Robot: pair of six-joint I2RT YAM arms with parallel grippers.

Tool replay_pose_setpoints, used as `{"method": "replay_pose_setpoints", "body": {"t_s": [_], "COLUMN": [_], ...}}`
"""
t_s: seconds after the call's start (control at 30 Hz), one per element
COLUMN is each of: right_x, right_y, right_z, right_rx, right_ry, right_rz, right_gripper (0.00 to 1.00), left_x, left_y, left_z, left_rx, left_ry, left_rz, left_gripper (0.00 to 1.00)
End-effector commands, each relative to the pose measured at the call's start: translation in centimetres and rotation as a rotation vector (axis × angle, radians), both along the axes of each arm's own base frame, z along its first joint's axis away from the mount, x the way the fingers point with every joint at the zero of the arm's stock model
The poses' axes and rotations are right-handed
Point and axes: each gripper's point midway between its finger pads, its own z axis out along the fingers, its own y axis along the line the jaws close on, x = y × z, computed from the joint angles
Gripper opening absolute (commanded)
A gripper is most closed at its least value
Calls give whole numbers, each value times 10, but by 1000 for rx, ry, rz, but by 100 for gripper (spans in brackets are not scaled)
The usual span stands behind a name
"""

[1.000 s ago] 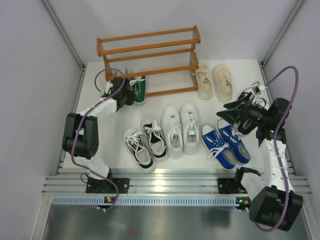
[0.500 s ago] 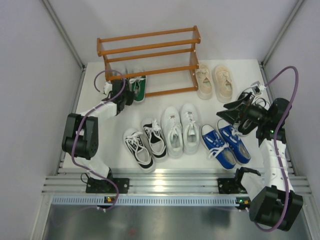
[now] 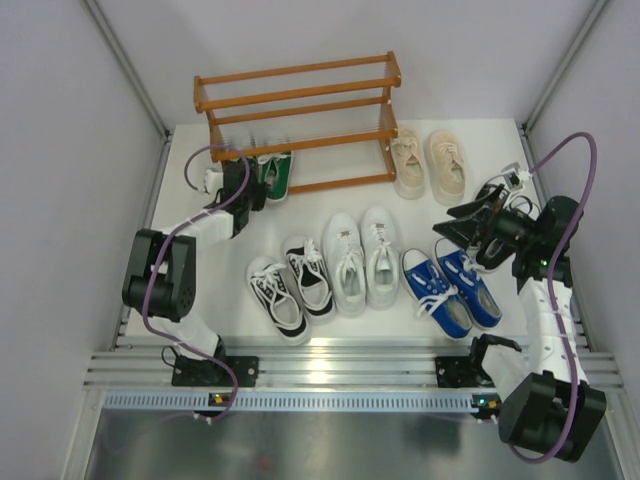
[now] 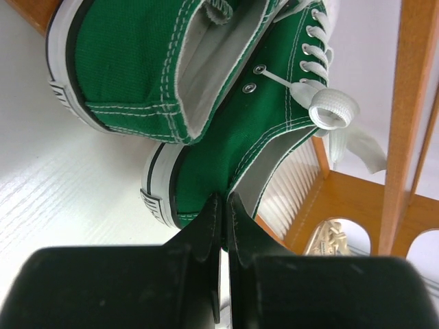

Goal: Place and organize the shoes onto the shoe shelf
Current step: Adjust the shoe at the shoe shelf.

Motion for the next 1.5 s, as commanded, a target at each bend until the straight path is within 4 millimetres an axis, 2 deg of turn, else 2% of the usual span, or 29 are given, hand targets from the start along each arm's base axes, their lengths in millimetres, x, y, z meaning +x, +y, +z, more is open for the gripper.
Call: {"method": "replay_pose_setpoints", "body": {"t_s": [0.0,0.2,0.93,1.47], "right_x": [3,3,3,4], "right_y": [-5,-5,-6,-6], "right_z": [22,22,21,21], "right_rx": [-33,-33,-32,-33], "right_ry": [-96,-94,-91,-92], "right_rz": [0,0,-3,-3], "right_gripper": [99,100,99,99], "left_x": [27,27,19,20], "left_y": [4,6,21,17], "left_z": [75,79,72,69], "left_rx": [-91,-116,-179,-190], "left_ry": [-261,-286,-344,-379], "left_rz": [64,86,193,241], "left_gripper": [0,0,0,0]}}
